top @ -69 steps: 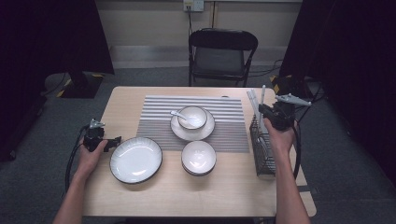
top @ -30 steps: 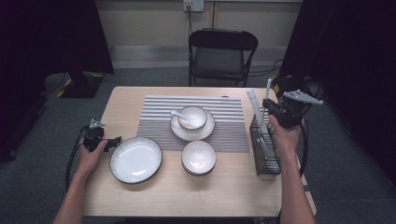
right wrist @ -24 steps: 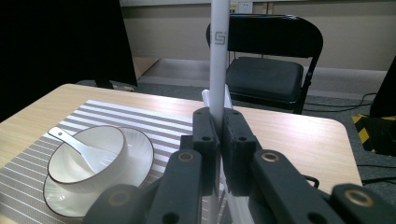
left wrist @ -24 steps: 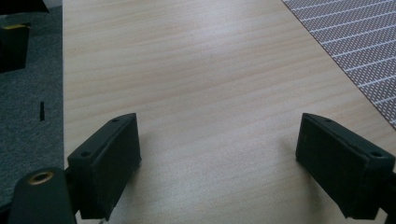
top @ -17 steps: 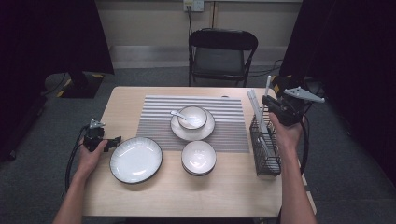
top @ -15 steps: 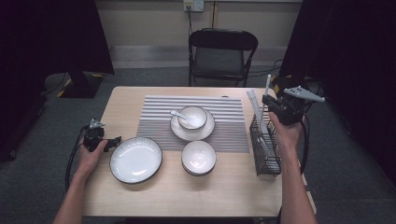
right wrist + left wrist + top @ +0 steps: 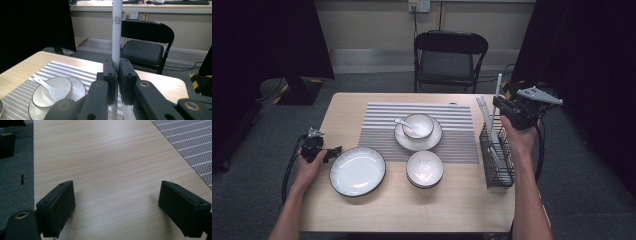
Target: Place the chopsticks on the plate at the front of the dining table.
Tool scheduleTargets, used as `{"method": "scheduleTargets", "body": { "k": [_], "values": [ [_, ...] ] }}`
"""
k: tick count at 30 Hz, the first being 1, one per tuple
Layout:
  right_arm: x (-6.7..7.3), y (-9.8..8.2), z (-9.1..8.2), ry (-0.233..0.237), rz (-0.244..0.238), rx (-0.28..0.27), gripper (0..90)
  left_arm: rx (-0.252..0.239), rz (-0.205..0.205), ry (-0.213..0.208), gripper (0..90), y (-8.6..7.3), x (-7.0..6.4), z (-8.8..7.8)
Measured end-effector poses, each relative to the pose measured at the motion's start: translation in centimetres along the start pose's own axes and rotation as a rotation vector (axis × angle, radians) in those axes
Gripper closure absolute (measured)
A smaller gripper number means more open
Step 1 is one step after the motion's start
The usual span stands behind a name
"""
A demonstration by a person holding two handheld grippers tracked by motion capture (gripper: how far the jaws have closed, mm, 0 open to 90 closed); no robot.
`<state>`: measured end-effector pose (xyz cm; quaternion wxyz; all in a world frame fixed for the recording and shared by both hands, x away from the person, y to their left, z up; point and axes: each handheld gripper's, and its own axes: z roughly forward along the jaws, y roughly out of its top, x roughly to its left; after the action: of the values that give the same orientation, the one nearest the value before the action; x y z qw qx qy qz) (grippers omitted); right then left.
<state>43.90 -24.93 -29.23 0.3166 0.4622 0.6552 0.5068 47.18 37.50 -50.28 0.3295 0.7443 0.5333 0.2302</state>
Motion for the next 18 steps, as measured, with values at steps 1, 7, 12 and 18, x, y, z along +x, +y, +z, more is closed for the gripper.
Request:
{"method": "scheduleTargets", "body": {
  "k": [1, 7, 12, 18],
  "values": [
    [0.1, 0.2, 0.0, 0.002, -0.005, 0.002, 85.2, 0.001, 0.0, 0.001, 13.3, 0.0, 0.0, 0.0],
    [0.7, 0.7, 0.0, -0.006, -0.026, -0.005, 85.2, -0.003, -0.004, 0.008, 13.0, 0.0, -0.1, 0.0],
    [1.3, 1.4, 0.0, 0.0, -0.051, -0.008, 85.2, -0.003, -0.006, 0.006, 13.0, 0.0, -0.1, 0.1],
    [1.9, 2.2, -0.5, 0.001, -0.071, -0.026, 85.2, -0.003, -0.006, 0.007, 13.0, 0.0, -0.1, 0.1]
  ]
}}
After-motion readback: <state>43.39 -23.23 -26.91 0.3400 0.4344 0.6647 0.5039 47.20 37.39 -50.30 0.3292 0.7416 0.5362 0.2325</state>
